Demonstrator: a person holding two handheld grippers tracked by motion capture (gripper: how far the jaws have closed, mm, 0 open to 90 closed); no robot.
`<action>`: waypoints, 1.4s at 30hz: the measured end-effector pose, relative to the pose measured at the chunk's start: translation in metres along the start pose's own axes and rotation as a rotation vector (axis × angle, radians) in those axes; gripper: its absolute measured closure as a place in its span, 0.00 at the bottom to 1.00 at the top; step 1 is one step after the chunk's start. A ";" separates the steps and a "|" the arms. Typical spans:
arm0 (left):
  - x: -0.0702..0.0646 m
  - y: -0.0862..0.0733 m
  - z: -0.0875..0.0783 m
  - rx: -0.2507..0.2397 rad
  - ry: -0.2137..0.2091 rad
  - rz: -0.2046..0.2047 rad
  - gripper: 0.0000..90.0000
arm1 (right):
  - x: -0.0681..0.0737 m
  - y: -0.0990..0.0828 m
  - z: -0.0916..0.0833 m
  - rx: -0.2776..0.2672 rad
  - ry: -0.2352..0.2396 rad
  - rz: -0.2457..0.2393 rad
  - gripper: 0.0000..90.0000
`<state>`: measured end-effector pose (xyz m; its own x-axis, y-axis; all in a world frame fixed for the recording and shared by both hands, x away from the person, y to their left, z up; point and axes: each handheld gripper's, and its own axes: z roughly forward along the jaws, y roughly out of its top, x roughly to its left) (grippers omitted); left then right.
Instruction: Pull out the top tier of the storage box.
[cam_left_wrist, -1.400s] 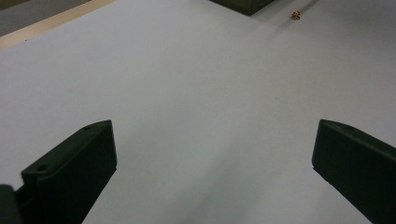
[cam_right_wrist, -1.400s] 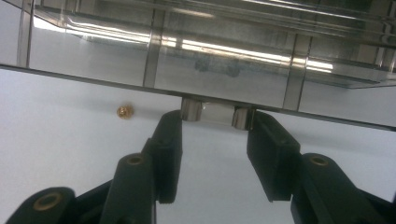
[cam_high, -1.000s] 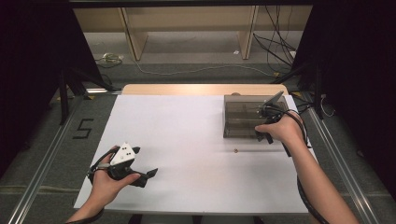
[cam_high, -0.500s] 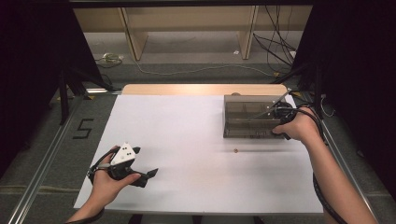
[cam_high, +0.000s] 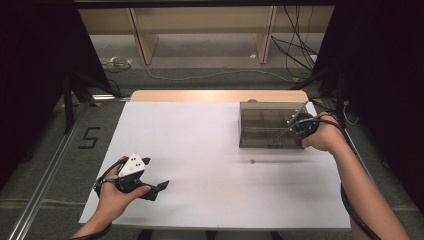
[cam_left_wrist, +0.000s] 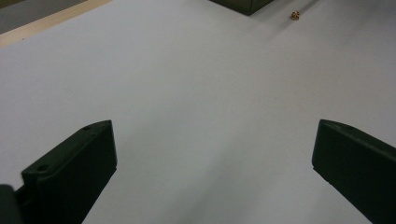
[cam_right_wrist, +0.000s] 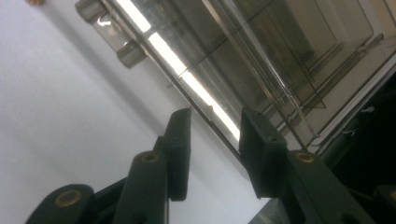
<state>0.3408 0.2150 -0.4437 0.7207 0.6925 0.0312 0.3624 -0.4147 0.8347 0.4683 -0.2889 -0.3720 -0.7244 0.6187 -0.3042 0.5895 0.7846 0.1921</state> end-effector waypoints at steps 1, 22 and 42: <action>0.000 0.000 0.000 0.000 0.000 0.000 0.00 | 0.000 0.000 0.000 0.003 -0.002 -0.016 0.74; 0.000 0.000 0.000 0.003 0.001 -0.002 0.00 | 0.005 -0.004 -0.001 0.027 -0.030 -0.358 0.88; 0.000 0.000 -0.001 -0.001 0.003 -0.005 0.00 | 0.004 -0.019 -0.002 -0.102 -0.049 -0.444 0.92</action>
<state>0.3405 0.2159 -0.4432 0.7173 0.6962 0.0290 0.3649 -0.4107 0.8356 0.4538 -0.3012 -0.3753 -0.8795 0.2210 -0.4214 0.1859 0.9748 0.1231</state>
